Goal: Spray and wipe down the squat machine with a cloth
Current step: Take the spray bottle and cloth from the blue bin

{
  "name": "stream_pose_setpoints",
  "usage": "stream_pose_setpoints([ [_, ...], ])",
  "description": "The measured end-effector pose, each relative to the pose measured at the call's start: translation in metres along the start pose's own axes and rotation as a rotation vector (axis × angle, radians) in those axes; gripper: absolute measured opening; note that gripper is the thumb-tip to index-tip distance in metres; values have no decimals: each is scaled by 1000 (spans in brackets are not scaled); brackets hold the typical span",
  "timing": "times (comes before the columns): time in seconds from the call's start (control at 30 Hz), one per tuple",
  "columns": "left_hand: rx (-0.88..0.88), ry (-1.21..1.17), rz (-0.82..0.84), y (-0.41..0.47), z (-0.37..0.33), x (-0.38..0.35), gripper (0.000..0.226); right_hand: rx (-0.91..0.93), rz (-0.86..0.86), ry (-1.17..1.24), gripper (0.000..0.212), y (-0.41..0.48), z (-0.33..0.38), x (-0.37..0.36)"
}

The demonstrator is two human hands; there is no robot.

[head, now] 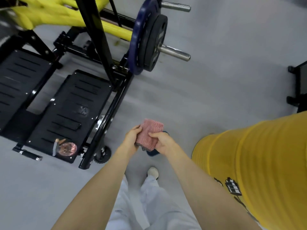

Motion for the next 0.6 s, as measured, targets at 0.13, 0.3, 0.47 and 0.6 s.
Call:
stream_pose_setpoints([
  [0.13, -36, -76, -60, -3, -22, 36, 31, -4, 8, -3, 19, 4, -3, -37],
  [0.3, -11, -6, 85, -25, -42, 69, 29, -96, 20, 24, 15, 5, -29, -101],
  [0.47, 16, 56, 149, -15, -72, 137, 32, -87, -128, -29, 9, 39, -74, -159],
  [0.6, -49, 245, -22, -1, -113, 235, 31, -68, -255, -141, 34, 80, -116, -202],
])
Point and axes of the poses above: each hand's wrist, its own y-axis towards the middle knuckle, its own x-axis out of the back of the hand, z = x × y, the point moved 7 cm from there along y, towards the middle knuckle, and after that the axes turned 7 degrees about -y, right-handed, at the moved point
